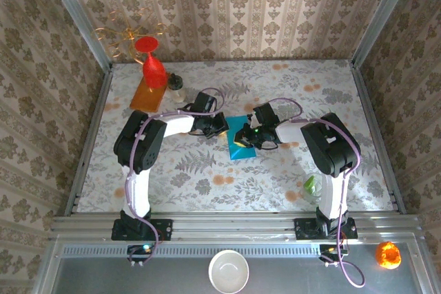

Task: Fold a paper plane with a square sheet of paper (pick it up from the middle)
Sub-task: Fold the triangle a second time at the center of the table.

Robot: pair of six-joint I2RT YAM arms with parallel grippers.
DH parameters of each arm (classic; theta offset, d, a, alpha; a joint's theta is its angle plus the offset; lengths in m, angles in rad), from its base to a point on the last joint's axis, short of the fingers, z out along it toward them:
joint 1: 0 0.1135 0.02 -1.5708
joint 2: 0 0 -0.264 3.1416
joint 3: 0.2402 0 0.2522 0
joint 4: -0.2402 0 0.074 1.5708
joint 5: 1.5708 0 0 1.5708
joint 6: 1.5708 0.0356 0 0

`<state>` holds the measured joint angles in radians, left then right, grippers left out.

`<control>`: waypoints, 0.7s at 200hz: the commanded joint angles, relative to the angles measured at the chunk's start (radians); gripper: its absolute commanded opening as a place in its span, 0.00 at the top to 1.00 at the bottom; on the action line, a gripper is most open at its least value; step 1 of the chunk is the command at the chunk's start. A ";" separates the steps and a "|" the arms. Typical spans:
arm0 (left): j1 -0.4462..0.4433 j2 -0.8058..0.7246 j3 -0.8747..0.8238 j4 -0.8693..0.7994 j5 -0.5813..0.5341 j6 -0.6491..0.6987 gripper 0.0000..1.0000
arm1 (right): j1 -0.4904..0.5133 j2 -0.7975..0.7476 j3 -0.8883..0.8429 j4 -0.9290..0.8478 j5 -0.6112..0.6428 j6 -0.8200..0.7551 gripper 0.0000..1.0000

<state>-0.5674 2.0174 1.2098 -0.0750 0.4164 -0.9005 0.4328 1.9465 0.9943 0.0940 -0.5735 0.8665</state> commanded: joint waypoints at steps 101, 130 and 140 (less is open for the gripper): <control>0.010 -0.354 -0.304 0.049 -0.103 -0.077 0.75 | 0.001 0.026 -0.011 -0.044 0.016 0.034 0.58; -0.031 -0.359 -0.298 0.068 -0.105 -0.075 0.76 | 0.001 0.028 -0.021 -0.048 0.027 0.029 0.61; -0.045 -0.344 -0.289 0.084 -0.099 -0.077 0.80 | 0.001 0.032 -0.019 -0.064 0.037 0.021 0.66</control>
<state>-0.5789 1.6764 0.9100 -0.0349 0.3168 -0.9699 0.4355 1.9450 1.0080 0.1169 -0.5999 0.8925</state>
